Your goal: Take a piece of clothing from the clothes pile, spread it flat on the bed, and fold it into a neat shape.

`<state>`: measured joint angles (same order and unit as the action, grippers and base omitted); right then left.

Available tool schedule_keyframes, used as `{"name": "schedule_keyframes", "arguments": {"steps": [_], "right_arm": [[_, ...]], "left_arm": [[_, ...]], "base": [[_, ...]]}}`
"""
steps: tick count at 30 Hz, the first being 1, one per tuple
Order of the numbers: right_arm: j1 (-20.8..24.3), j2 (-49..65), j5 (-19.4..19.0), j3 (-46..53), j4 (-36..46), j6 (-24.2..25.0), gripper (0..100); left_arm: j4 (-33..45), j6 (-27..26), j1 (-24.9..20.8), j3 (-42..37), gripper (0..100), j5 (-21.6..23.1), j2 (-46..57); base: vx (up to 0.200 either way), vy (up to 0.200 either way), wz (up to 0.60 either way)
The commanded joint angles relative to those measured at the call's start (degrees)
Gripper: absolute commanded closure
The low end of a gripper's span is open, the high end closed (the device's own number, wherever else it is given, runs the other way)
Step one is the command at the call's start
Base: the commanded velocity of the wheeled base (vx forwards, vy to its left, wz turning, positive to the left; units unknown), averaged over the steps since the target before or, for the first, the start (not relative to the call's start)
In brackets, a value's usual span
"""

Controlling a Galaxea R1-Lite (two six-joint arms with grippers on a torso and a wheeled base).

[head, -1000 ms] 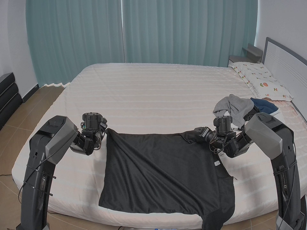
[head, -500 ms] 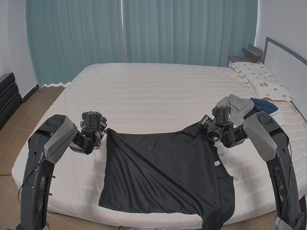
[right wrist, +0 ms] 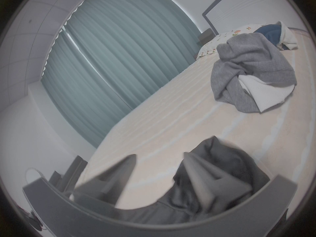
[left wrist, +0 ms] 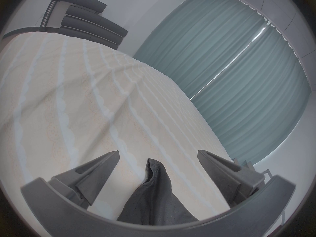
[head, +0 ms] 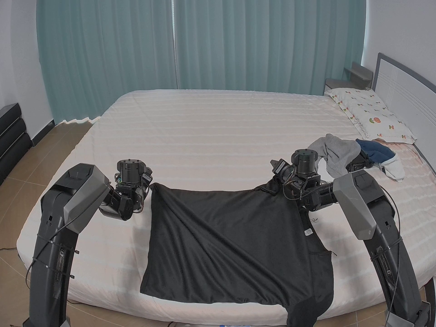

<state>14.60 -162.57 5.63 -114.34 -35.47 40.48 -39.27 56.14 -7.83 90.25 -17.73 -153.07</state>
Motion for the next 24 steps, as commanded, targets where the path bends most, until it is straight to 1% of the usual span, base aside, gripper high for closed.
{"name": "schedule_keyframes", "arguments": {"steps": [1, 3, 5, 10, 11, 12, 16, 19, 21, 22, 24], "right_arm": [[-0.54, -2.22, 0.08, -0.26, 1.9, -1.11, 0], [-0.89, -2.05, 0.08, -0.26, 2.78, -1.11, 0], [-2.04, 0.59, 0.17, 0.34, 3.75, -1.11, 0], [-4.58, 7.8, -1.15, 10.27, 3.22, -1.2, 0], [-4.58, 7.8, -1.15, 10.27, 3.22, -1.2, 0], [-5.64, 9.73, -2.56, 14.76, 3.13, -1.11, 0], [-7.4, 10.61, -4.31, 19.15, 3.13, -0.58, 0], [-7.92, 10.26, -4.58, 20.73, 3.48, -0.14, 0], [-7.92, 10.0, -5.19, 21.35, 3.57, 0.21, 0], [-7.84, 9.73, -6.34, 22.05, 3.66, 0.38, 0], [-7.66, 9.56, -6.86, 22.75, 3.66, 0.74, 0]], "left_arm": [[-0.02, 0.02, -0.08, 0.02, 0, -0.03, -0.39], [-0.02, 0.02, -0.08, 0.02, 0, -0.03, -0.39], [-0.02, 0.02, -0.08, 0.02, 0, -0.03, -0.39], [0.07, 0.02, -0.08, 0.02, 0, -0.03, -0.39], [0.07, 0.02, -0.08, 0.02, 0, -0.03, -0.39], [0.15, -0.06, -0.08, -0.07, 0, -0.03, -0.39], [0.24, -0.15, 0.0, -1.04, 0, -0.03, 0.05], [0.24, -0.24, 0.0, -1.3, 0, 0.06, 0.14], [0.24, -0.24, 0.0, -1.3, 0, 0.06, 0.05], [0.24, -0.24, 0.0, -1.3, 0, 0.06, 0.05], [0.24, -0.24, 0.0, -1.21, 0, 0.06, -0.13]], "base": [[0.0, 0.0, 0.0], [0.0, 0.0, 0.0], [0.0, 0.0, 0.0], [0.0, 0.0, 0.0], [0.0, 0.0, 0.0], [0.0, 0.0, 0.0], [0.0, 0.0, 0.0], [0.0, 0.0, 0.0], [0.0, 0.0, 0.0], [0.0, 0.0, 0.0], [0.0, 0.0, 0.0]]}}
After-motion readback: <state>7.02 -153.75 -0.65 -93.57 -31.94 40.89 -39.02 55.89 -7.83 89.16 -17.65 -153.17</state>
